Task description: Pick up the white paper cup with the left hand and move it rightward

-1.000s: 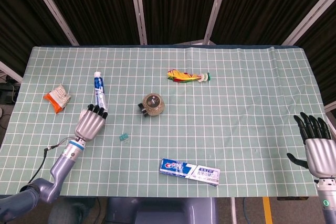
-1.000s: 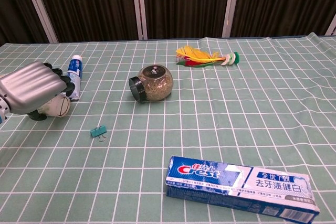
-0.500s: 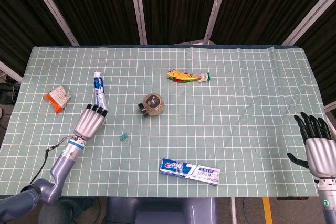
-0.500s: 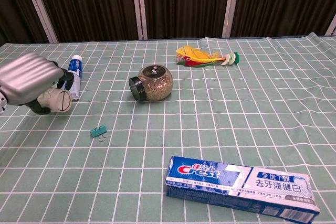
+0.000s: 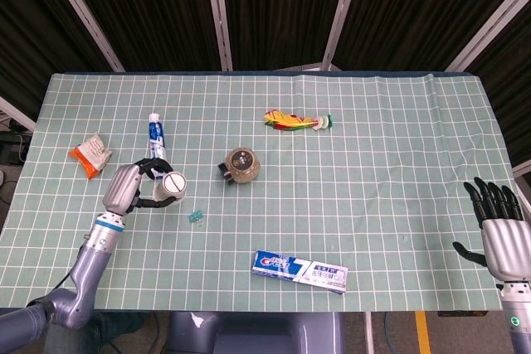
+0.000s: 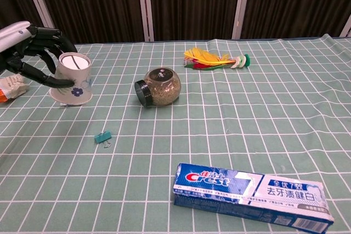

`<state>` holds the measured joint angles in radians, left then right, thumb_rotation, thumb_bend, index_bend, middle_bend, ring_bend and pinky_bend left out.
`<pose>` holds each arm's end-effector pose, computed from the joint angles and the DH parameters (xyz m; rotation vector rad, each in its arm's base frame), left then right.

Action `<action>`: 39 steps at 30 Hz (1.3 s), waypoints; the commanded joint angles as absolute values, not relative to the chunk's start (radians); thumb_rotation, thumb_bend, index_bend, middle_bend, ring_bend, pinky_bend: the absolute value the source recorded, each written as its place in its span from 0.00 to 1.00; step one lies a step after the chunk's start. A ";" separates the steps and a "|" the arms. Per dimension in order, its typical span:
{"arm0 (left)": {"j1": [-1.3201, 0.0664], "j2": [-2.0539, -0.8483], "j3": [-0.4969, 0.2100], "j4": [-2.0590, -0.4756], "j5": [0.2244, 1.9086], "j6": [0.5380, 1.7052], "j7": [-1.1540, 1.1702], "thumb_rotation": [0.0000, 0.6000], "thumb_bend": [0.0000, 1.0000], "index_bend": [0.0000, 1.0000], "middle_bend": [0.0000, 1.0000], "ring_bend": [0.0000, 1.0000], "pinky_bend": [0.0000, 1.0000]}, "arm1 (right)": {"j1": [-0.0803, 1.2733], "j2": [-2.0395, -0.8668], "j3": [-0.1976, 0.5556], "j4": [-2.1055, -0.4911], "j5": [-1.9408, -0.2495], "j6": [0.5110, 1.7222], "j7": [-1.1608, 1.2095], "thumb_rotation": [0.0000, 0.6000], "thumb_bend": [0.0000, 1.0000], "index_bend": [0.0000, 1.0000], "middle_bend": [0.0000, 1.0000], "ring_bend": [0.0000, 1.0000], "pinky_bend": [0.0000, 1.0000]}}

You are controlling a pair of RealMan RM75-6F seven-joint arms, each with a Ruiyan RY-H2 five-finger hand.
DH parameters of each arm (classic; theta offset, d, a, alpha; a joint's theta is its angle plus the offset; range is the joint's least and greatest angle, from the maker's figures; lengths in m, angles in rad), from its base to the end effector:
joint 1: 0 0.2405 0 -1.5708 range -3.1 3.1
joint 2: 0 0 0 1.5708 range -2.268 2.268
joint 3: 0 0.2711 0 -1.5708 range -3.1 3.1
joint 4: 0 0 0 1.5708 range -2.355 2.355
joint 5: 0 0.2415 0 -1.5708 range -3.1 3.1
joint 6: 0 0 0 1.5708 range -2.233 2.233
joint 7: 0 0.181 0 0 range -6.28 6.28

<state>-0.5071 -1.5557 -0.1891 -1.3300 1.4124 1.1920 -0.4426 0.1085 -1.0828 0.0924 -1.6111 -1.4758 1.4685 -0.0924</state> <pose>-0.2212 0.3725 -0.0106 -1.4261 -1.3602 -1.4652 -0.3351 -0.2402 0.1562 1.3989 -0.7815 0.8369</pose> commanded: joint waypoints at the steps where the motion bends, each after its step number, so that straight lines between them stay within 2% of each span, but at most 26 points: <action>1: -0.490 -1.540 -0.187 -1.364 1.388 1.121 -0.710 1.00 0.00 0.50 0.43 0.39 0.48 | 0.108 -1.083 0.093 -1.611 -1.475 1.469 -0.092 1.00 0.00 0.00 0.00 0.00 0.00; 9: -0.510 -1.622 -0.156 -1.245 1.396 1.059 -0.818 1.00 0.00 0.50 0.43 0.39 0.47 | 0.108 -1.082 0.093 -1.609 -1.471 1.466 -0.091 1.00 0.00 0.00 0.00 0.00 0.00; 25: -0.530 -1.708 -0.134 -1.153 1.408 1.050 -0.741 1.00 0.00 0.50 0.43 0.38 0.47 | 0.111 -1.075 0.094 -1.610 -1.464 1.455 -0.063 1.00 0.00 0.00 0.00 0.00 0.00; 28: -0.531 -1.721 -0.129 -1.134 1.405 1.041 -0.743 1.00 0.00 0.49 0.42 0.37 0.44 | 0.109 -1.071 0.092 -1.612 -1.470 1.458 -0.056 1.00 0.00 0.00 0.00 0.00 0.00; 30: -0.533 -1.719 -0.120 -1.129 1.410 1.031 -0.745 1.00 0.00 0.45 0.36 0.32 0.35 | 0.108 -1.071 0.091 -1.612 -1.472 1.460 -0.055 1.00 0.00 0.00 0.00 0.00 0.00; 32: -0.537 -1.701 -0.104 -1.141 1.426 1.014 -0.763 1.00 0.00 0.31 0.18 0.14 0.16 | 0.108 -1.070 0.091 -1.612 -1.474 1.461 -0.054 1.00 0.00 0.00 0.00 0.00 0.00; 34: -0.540 -1.680 -0.090 -1.160 1.441 1.003 -0.783 1.00 0.00 0.17 0.05 0.02 0.03 | 0.108 -1.070 0.090 -1.613 -1.477 1.462 -0.054 1.00 0.00 0.00 0.00 0.00 0.00; 35: -0.540 -1.672 -0.086 -1.167 1.447 1.003 -0.790 1.00 0.00 0.10 0.01 0.00 0.00 | 0.108 -1.070 0.090 -1.613 -1.478 1.463 -0.055 1.00 0.00 0.00 0.00 0.00 0.00; 37: -0.535 -1.652 -0.076 -1.186 1.462 1.016 -0.798 1.00 0.00 0.04 0.00 0.00 0.00 | 0.108 -1.070 0.089 -1.615 -1.481 1.465 -0.054 1.00 0.00 0.00 0.00 0.00 0.00; 39: -0.529 -1.630 -0.070 -1.207 1.473 1.030 -0.803 1.00 0.00 0.01 0.00 0.00 0.00 | 0.107 -1.070 0.088 -1.616 -1.484 1.467 -0.054 1.00 0.00 0.00 0.00 0.00 0.00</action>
<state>-0.5332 -1.6433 -0.0761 -1.1939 1.4648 1.0202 -0.7973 0.1074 -1.0697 0.0883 -1.6158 -1.4834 1.4662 -0.0539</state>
